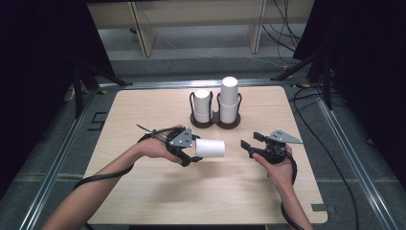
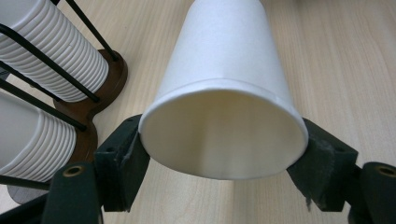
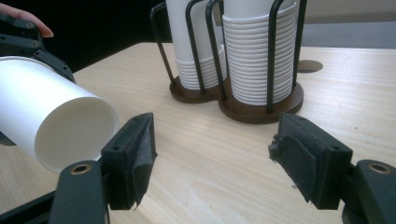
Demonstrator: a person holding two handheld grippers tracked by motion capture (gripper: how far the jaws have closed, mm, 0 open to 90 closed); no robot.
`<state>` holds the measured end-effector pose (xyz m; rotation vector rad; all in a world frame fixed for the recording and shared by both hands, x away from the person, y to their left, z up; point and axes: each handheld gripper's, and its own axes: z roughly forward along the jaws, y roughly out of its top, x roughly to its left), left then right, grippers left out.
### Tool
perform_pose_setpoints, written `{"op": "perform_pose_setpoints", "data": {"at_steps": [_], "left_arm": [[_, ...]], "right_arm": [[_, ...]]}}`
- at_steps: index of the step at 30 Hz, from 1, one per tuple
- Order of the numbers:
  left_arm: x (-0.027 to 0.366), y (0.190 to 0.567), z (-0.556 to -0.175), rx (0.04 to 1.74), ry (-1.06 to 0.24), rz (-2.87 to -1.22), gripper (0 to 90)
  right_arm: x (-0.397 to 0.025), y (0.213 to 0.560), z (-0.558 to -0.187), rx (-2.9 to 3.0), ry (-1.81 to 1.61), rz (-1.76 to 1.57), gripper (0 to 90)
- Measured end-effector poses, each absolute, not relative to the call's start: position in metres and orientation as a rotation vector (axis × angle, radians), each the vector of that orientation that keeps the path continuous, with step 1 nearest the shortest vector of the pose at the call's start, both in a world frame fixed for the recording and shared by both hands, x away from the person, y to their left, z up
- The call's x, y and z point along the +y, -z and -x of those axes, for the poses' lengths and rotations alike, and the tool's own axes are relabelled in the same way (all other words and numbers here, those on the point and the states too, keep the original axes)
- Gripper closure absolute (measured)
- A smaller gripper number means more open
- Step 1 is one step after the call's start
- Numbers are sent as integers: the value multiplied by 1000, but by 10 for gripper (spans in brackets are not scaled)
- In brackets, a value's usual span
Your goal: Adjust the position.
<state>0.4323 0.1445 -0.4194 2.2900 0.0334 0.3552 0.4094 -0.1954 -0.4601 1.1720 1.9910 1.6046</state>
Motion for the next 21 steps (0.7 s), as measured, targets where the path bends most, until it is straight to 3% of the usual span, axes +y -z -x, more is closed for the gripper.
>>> {"op": "perform_pose_setpoints", "data": {"at_steps": [21], "left_arm": [[145, 403, -436, -49, -328, -2460, 260]], "right_arm": [[-192, 461, -410, 2006, -1618, -1134, 302]]}}
